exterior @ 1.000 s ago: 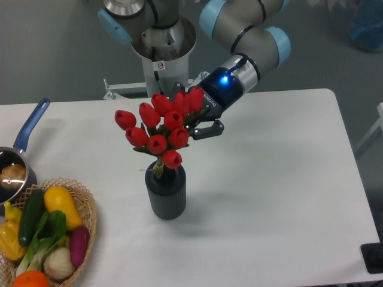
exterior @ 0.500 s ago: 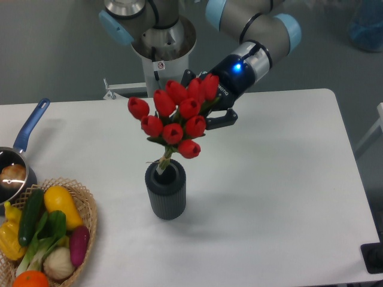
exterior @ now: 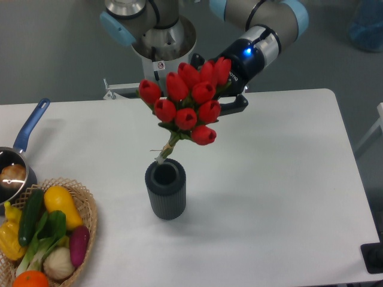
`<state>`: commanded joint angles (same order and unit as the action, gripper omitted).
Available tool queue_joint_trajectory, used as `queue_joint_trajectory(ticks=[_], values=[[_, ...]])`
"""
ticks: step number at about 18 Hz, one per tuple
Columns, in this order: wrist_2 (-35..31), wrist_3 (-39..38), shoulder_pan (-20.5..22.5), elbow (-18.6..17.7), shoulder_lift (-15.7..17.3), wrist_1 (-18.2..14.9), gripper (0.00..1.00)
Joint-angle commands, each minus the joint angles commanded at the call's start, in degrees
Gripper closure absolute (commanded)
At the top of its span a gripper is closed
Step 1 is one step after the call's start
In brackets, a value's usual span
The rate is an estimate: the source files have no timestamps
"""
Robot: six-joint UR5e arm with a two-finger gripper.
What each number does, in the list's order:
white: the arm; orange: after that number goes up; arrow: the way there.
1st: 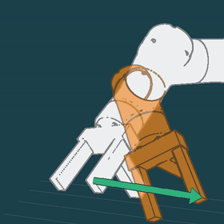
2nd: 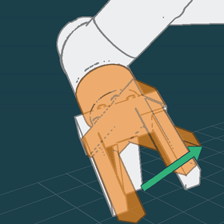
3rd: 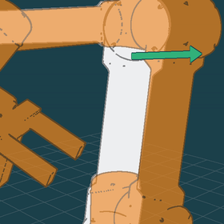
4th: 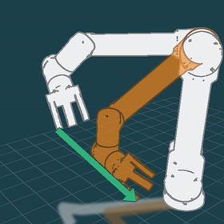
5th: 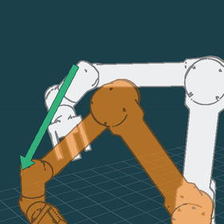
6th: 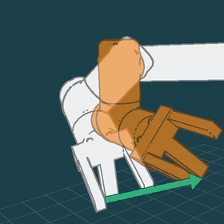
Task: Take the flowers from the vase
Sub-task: 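Lift the tulip bunch up and out of the black vase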
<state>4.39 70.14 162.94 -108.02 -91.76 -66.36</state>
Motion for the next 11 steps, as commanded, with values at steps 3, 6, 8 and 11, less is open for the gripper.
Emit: queue_joint_trajectory(ticks=[3,6,8,11], values=[[0.4,-0.3,0.4,0.3,-0.3,0.2,0.71],[0.2,0.3,0.4,0.8,-0.8,0.3,0.71],[-0.1,0.3,0.4,1.1,-0.9,0.4,0.71],[-1.5,0.3,0.5,2.5,-1.0,0.4,0.71]])
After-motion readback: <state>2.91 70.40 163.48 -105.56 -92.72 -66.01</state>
